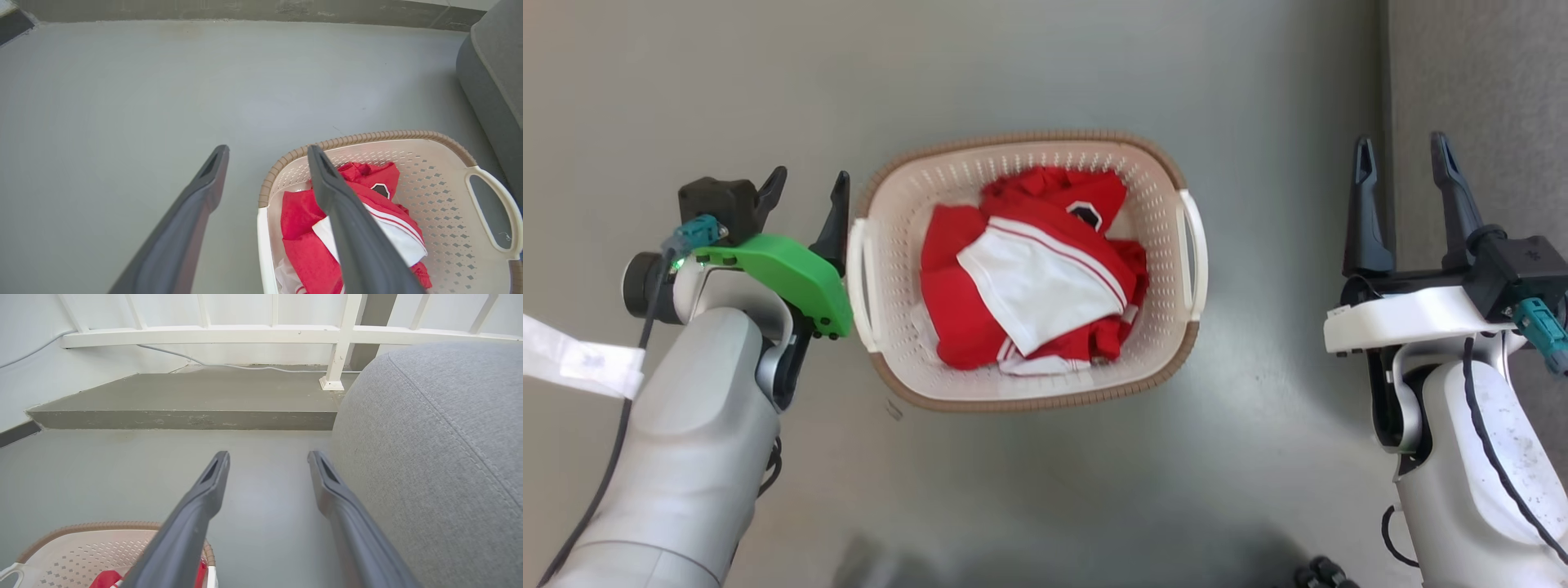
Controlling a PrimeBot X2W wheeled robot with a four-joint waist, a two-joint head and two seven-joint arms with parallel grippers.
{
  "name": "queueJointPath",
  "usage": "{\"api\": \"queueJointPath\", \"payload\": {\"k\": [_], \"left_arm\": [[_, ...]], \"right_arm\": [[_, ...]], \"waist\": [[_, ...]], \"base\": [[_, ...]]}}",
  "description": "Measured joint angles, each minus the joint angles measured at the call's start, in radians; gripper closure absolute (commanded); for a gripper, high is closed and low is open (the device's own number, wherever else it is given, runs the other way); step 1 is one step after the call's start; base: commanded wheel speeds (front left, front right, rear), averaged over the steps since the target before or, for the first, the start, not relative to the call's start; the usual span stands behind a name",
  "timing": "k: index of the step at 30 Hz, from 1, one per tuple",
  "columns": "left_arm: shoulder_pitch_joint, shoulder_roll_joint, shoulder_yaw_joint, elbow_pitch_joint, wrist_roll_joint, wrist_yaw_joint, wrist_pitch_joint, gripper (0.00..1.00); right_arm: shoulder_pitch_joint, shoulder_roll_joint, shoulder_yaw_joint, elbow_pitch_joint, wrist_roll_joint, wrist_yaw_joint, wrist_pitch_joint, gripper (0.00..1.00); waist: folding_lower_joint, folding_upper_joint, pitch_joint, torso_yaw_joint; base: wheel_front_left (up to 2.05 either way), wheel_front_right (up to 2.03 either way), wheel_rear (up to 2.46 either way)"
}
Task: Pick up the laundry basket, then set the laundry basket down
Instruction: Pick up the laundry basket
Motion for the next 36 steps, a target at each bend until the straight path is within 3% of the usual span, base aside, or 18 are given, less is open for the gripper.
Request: {"api": "queueJointPath", "payload": {"k": [20,36], "left_arm": [[0.240,0.057,0.147,-0.447,0.155,0.149,0.001,0.00],[0.586,0.057,0.182,-0.596,0.183,0.201,0.001,0.00]], "right_arm": [[0.063,-0.010,-0.020,0.061,-0.001,0.019,0.000,0.00],[0.226,-0.019,-0.025,0.099,0.001,0.036,0.000,0.00]], "waist": [[0.0000,0.0000,-0.277,0.022],[-0.0001,0.0000,-0.507,0.014]], "base": [[0.00,0.00,0.00],[0.00,0.00,0.00]]}}
